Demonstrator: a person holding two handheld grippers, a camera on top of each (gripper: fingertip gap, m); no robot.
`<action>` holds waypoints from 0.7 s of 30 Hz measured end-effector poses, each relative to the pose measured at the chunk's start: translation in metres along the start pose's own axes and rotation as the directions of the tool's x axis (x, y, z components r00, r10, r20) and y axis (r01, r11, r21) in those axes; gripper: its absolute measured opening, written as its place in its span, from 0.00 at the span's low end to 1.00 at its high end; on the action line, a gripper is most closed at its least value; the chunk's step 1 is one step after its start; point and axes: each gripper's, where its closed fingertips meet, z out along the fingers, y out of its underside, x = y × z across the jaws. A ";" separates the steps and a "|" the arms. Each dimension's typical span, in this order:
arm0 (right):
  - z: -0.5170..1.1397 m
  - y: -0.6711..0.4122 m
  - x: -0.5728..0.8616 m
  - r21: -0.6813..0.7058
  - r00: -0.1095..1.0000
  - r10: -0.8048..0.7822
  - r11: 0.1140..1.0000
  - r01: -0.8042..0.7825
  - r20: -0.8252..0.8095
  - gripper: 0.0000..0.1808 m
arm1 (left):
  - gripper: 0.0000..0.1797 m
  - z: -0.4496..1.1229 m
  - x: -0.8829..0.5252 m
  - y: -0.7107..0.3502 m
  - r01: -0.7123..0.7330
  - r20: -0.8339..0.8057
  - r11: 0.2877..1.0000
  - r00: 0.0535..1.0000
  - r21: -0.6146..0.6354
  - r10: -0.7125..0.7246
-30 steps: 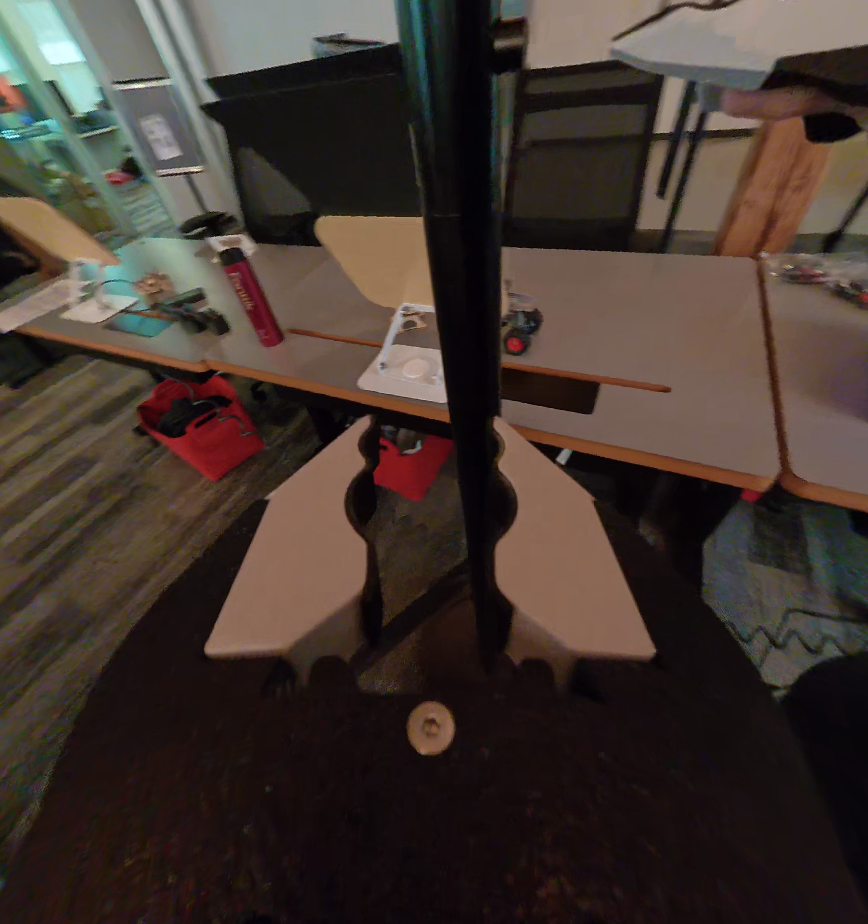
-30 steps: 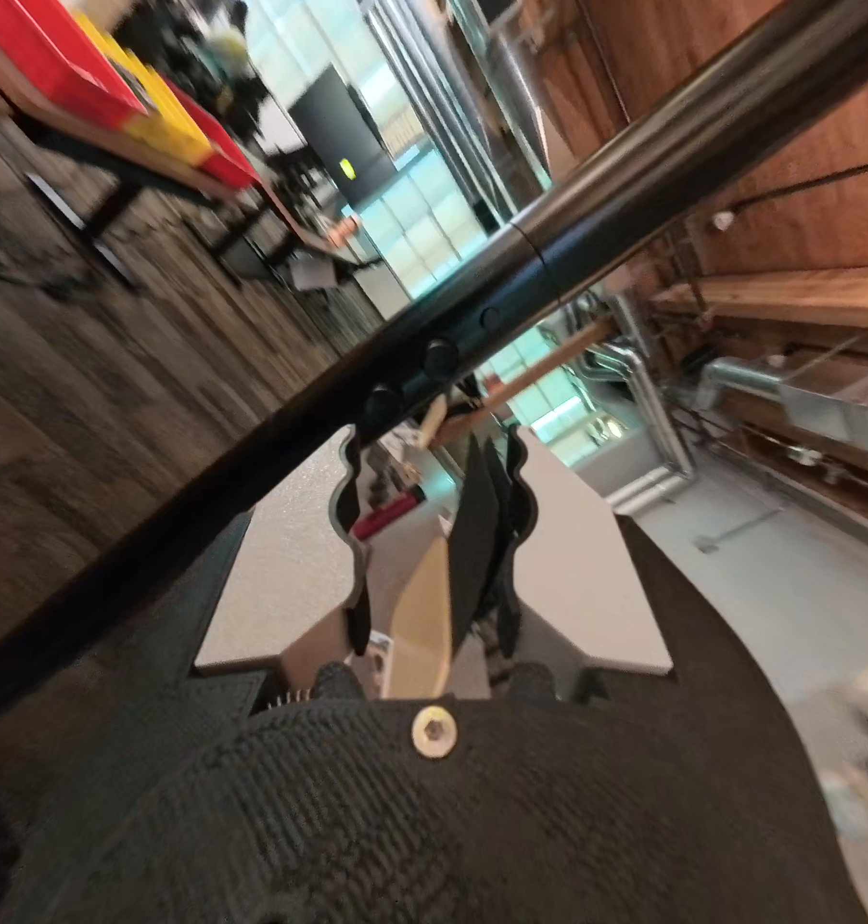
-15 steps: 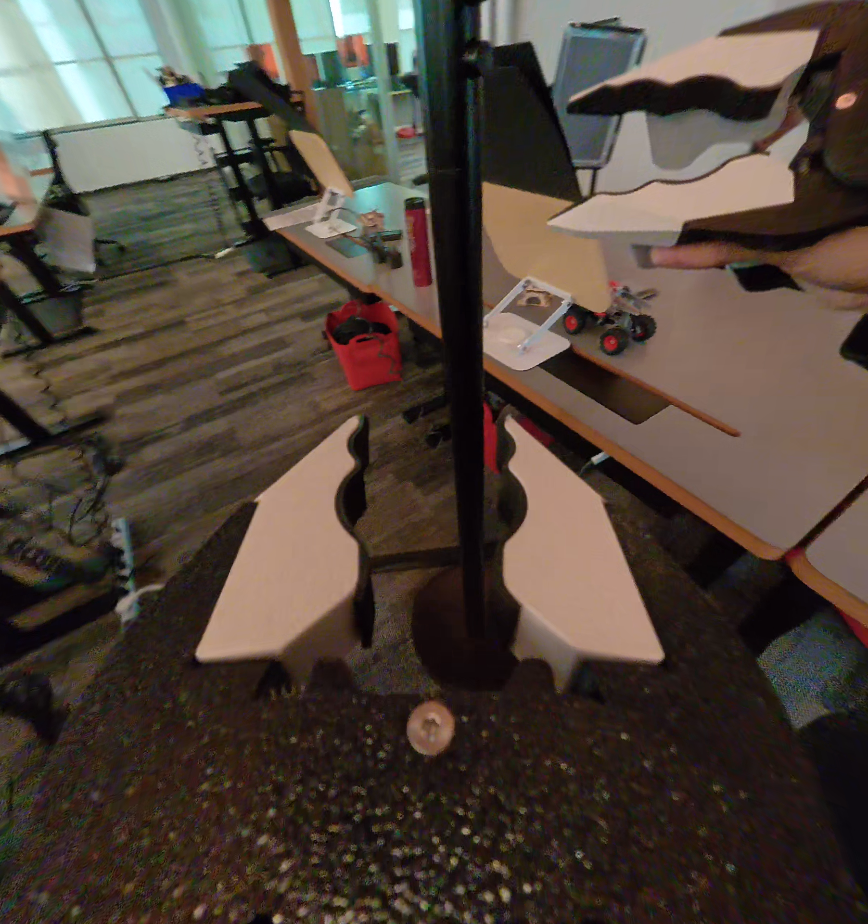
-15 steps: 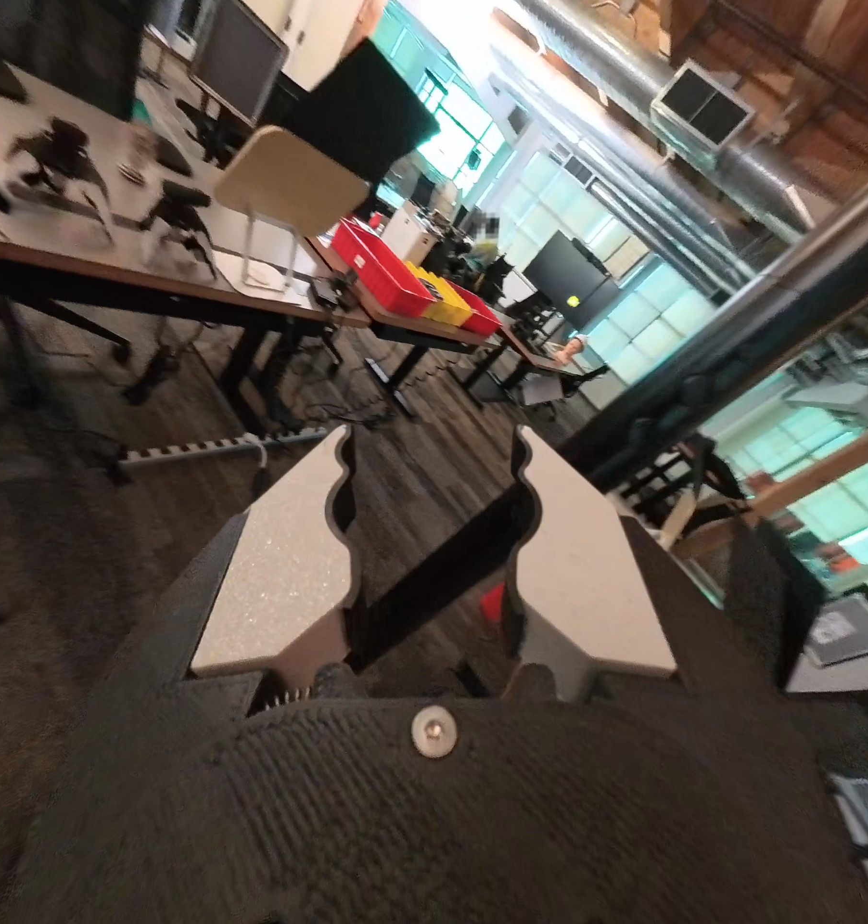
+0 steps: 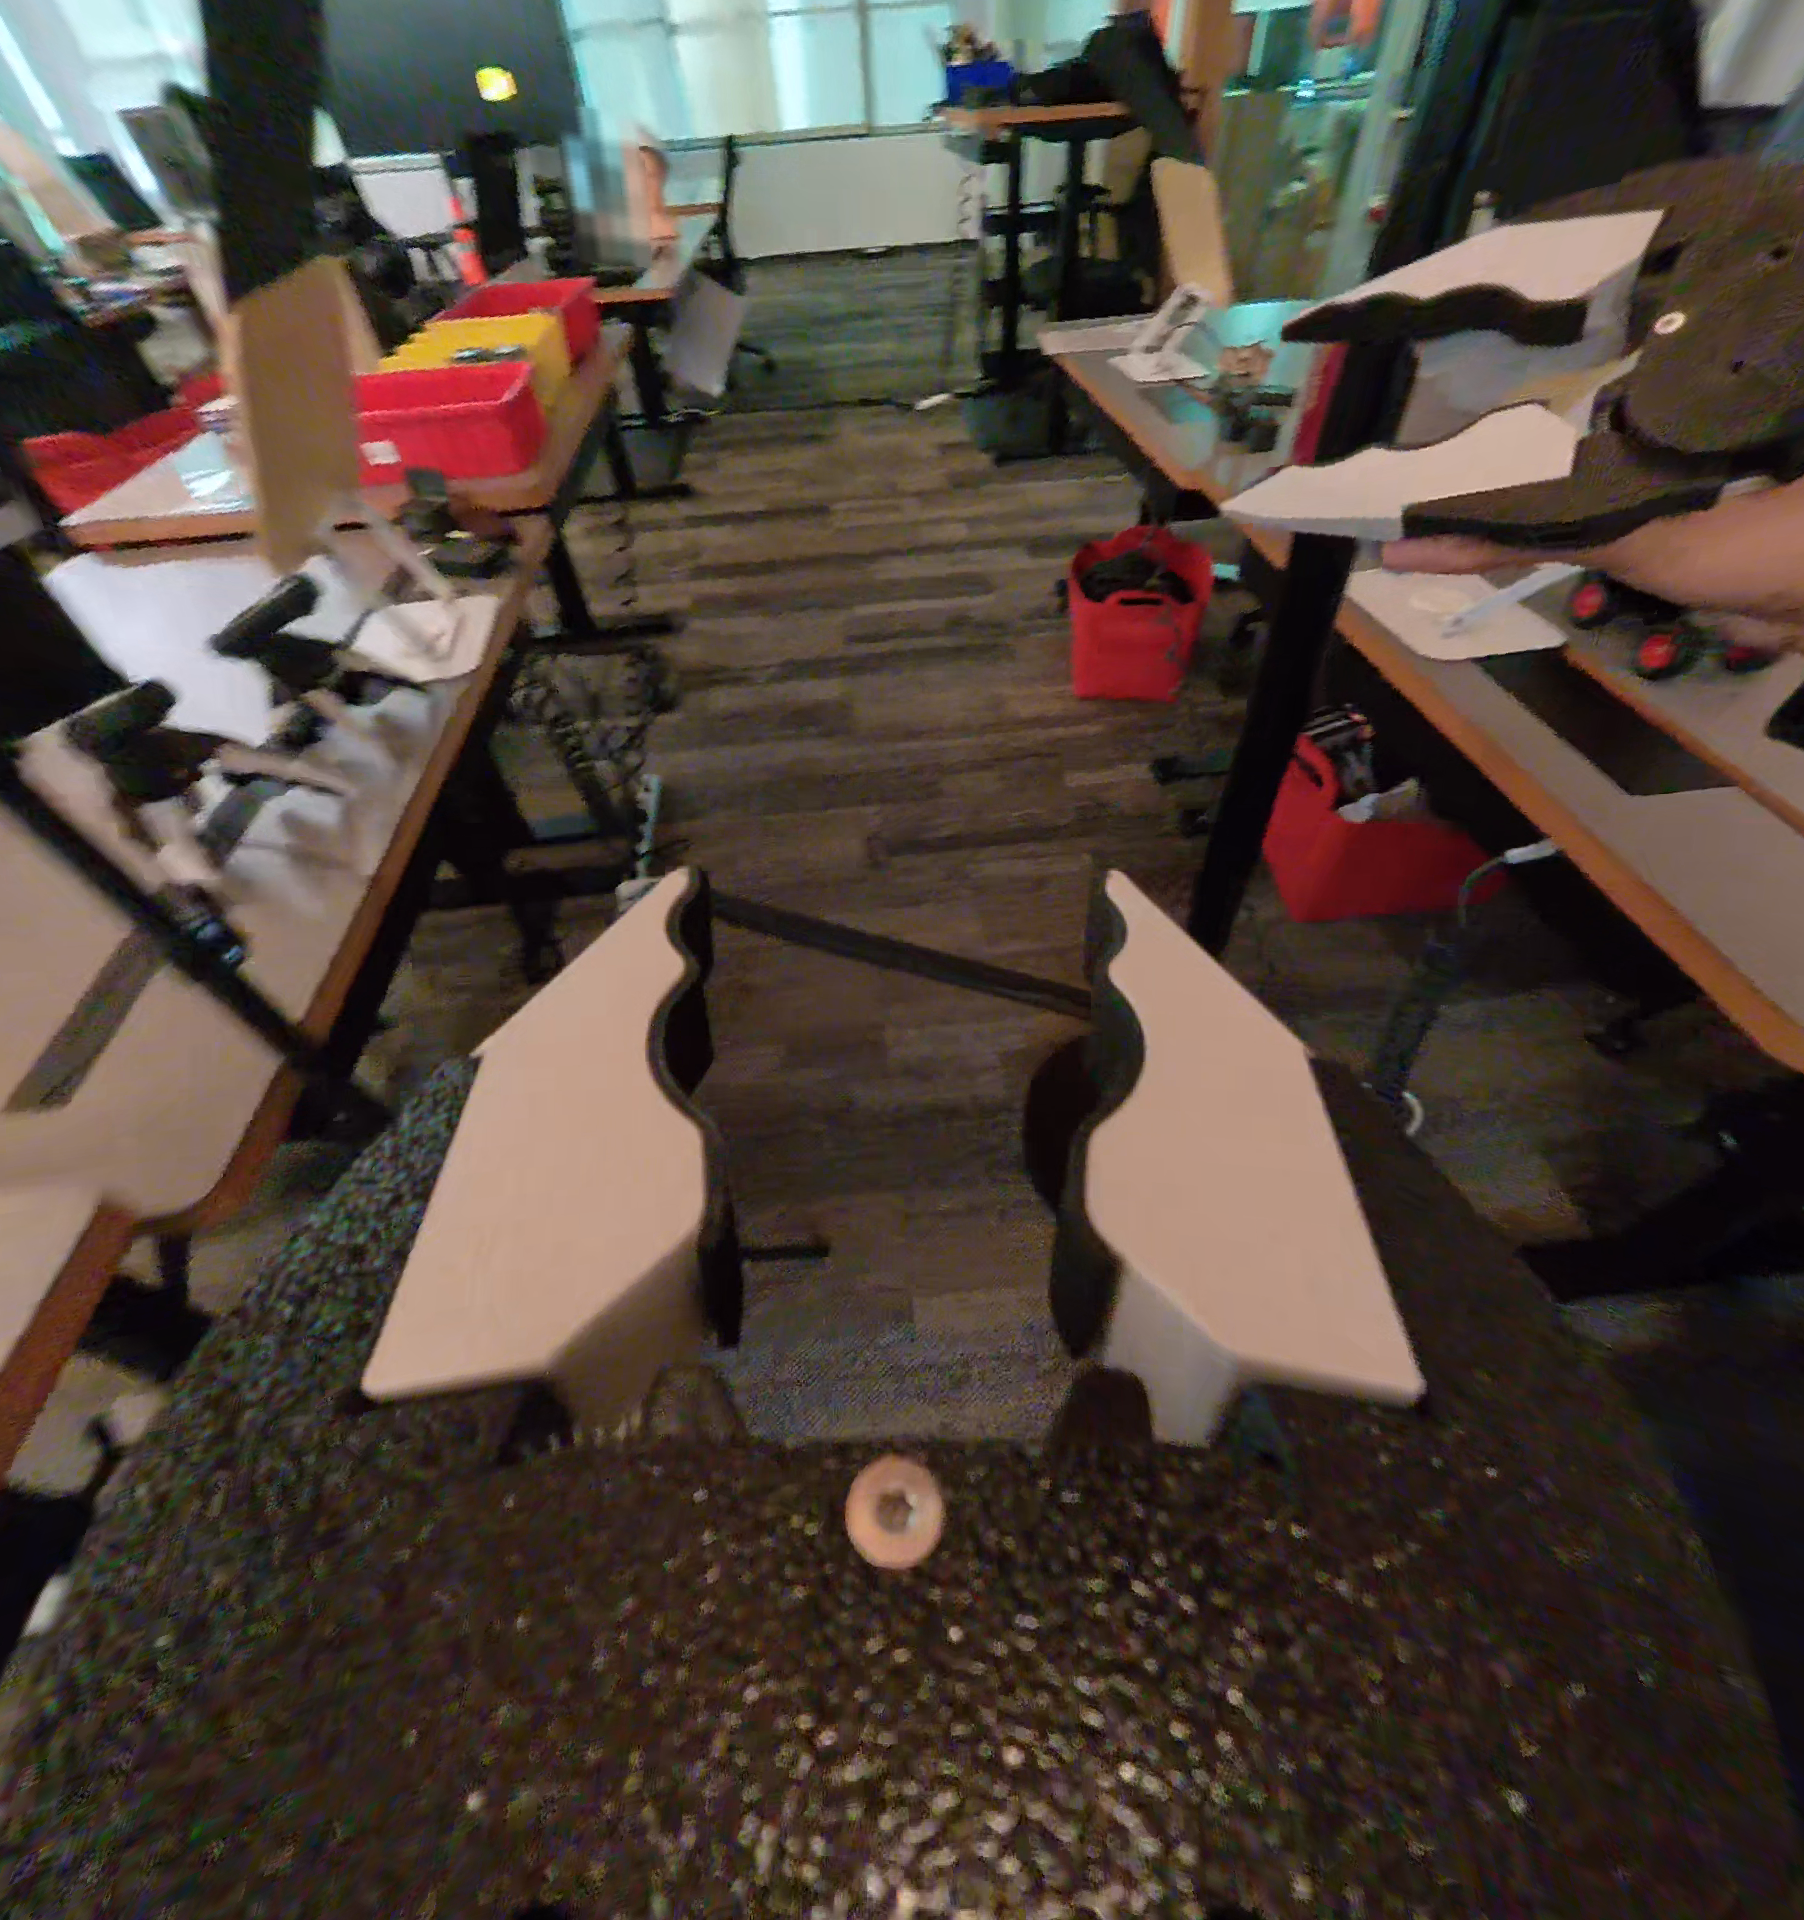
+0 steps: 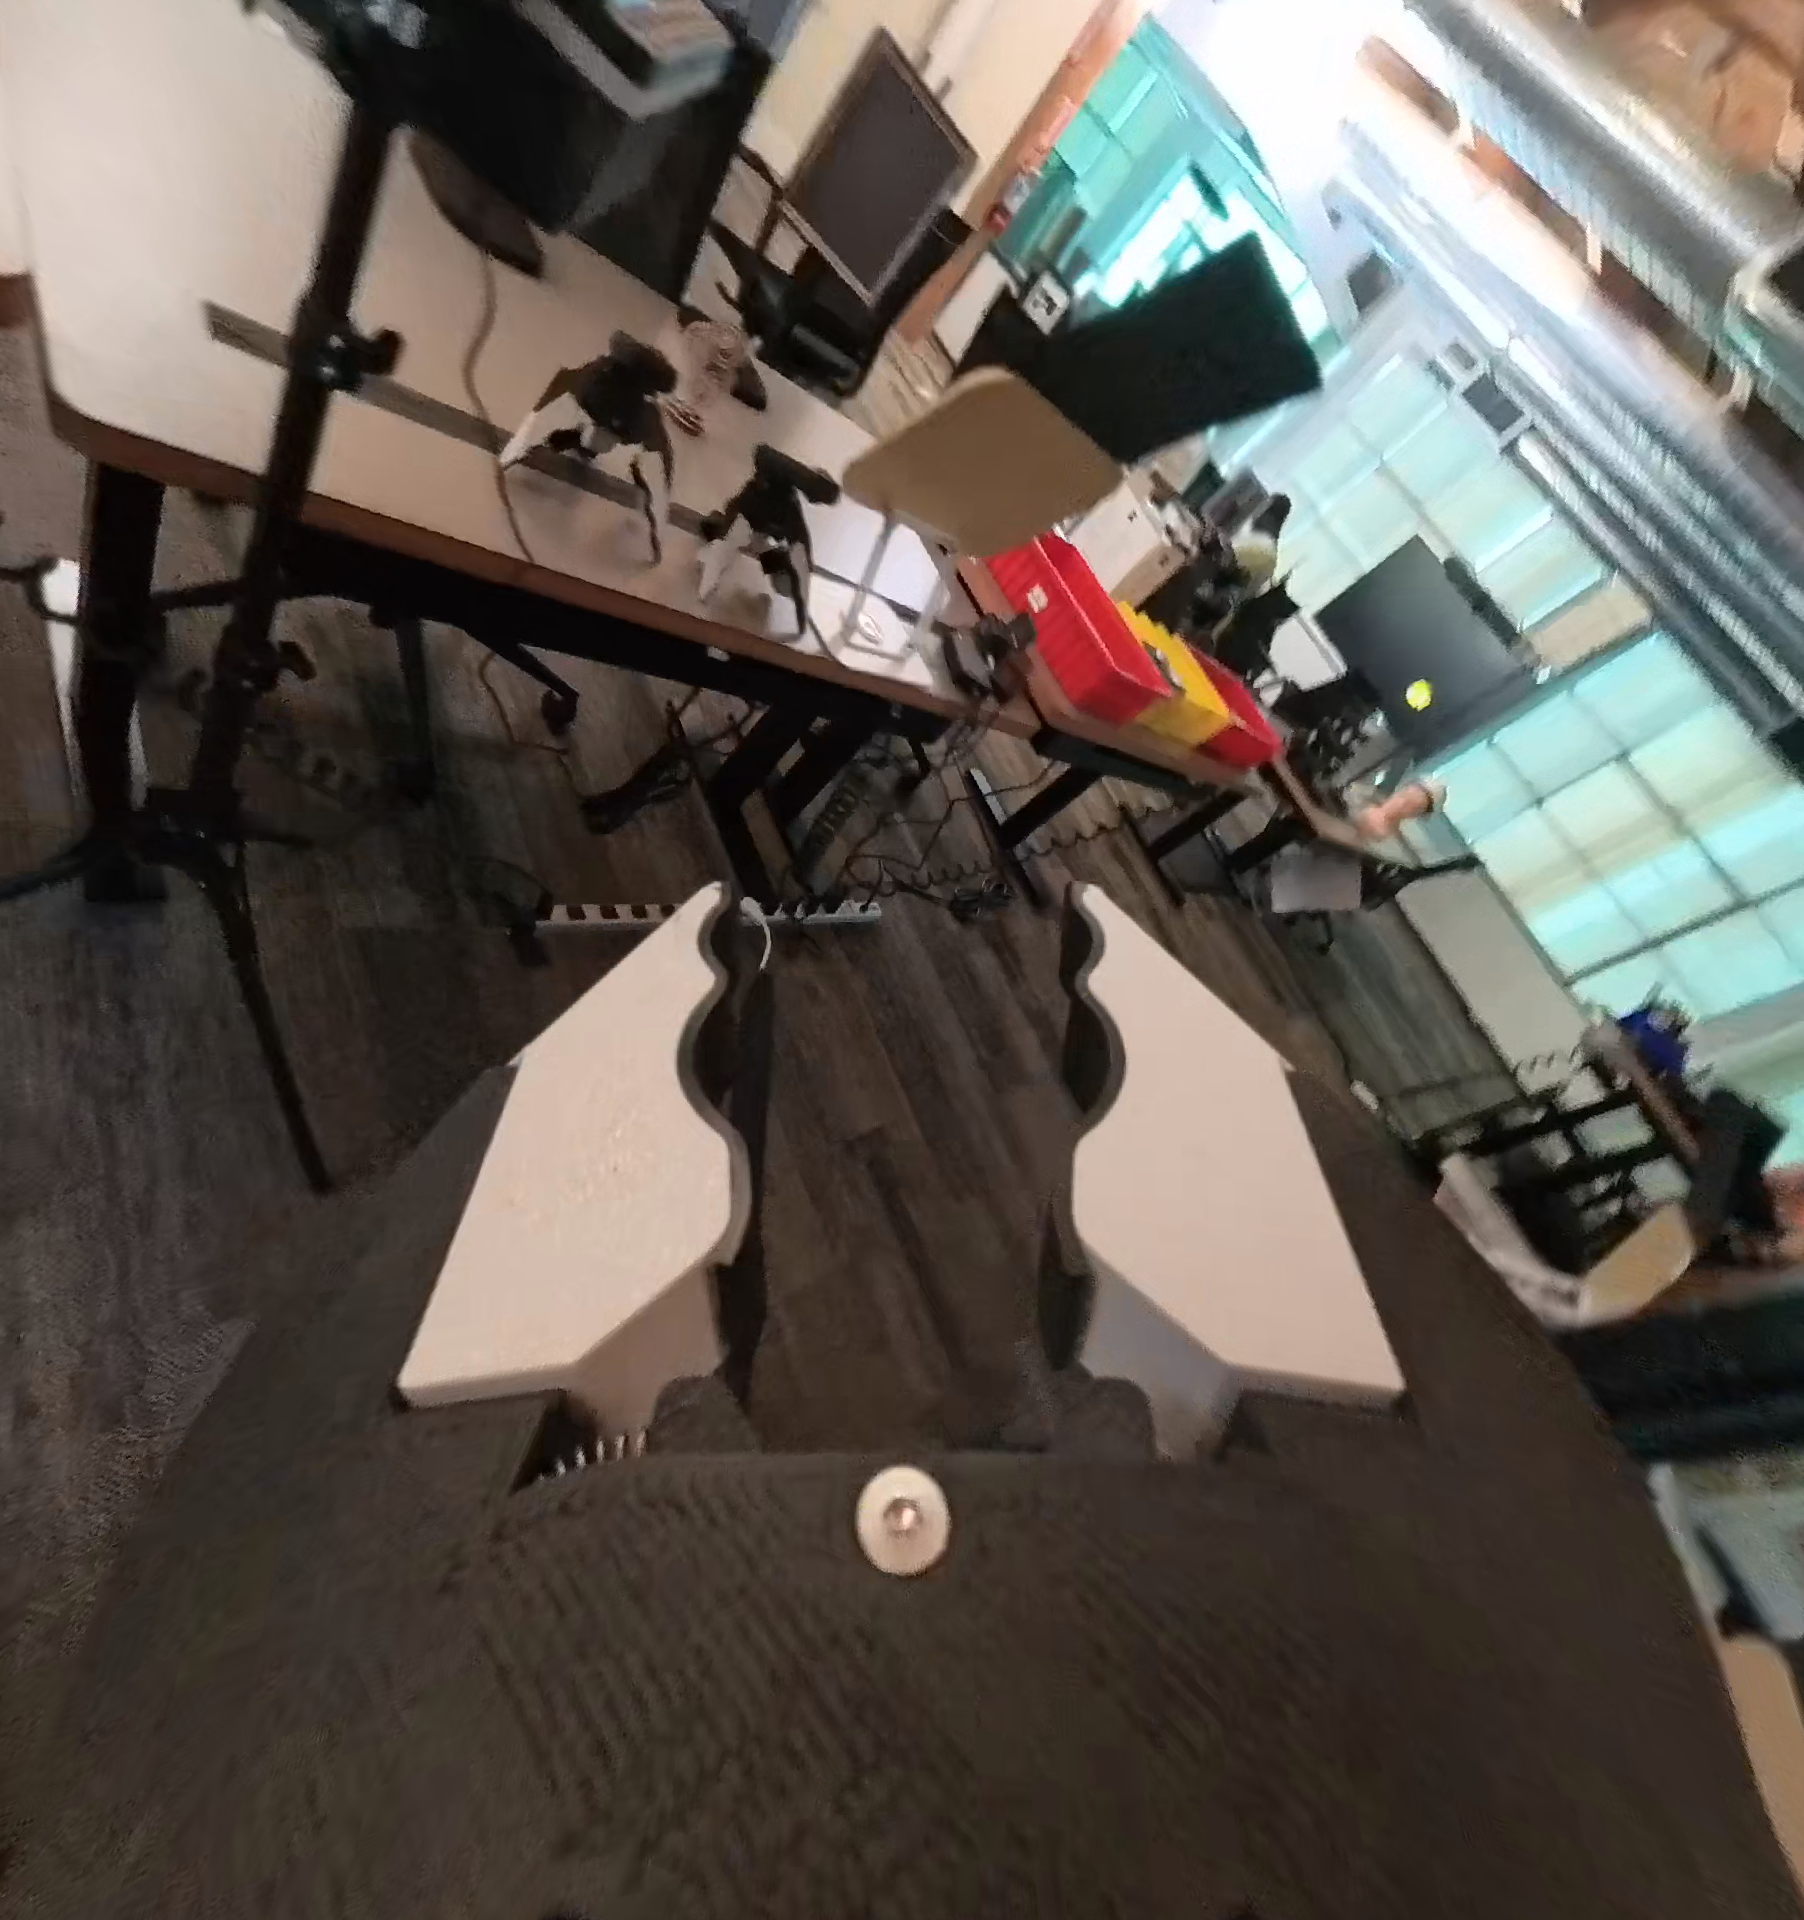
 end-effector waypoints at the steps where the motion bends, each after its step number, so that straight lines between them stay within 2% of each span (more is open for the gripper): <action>1: 0.003 -0.012 -0.011 0.016 0.999 -0.038 0.999 0.038 0.008 0.33 | 0.39 -0.014 -0.009 0.006 0.018 0.031 1.000 0.999 0.000 -0.018; 7: 0.019 -0.064 -0.046 0.084 0.992 -0.124 0.989 0.123 0.008 0.31 | 0.38 -0.067 -0.042 0.019 0.059 0.126 0.998 0.990 0.012 -0.060; 14: 0.022 -0.060 -0.031 0.052 0.997 -0.081 0.995 0.081 -0.004 0.29 | 0.39 -0.072 -0.060 0.011 0.080 0.097 0.994 0.991 0.077 -0.087; 16: 0.018 -0.064 -0.043 0.083 0.998 -0.027 0.996 0.022 0.056 0.27 | 0.40 -0.065 -0.063 0.008 0.081 0.086 0.993 0.992 0.084 -0.088; 19: 0.014 -0.091 -0.089 0.167 0.969 0.076 0.979 -0.117 0.236 0.24 | 0.40 -0.058 -0.074 0.007 0.069 0.112 0.993 0.990 0.098 -0.080; 21: 0.018 -0.110 -0.127 0.197 0.933 0.076 0.968 -0.153 0.351 0.24 | 0.39 -0.056 -0.085 0.011 0.075 0.150 0.993 0.985 0.093 -0.089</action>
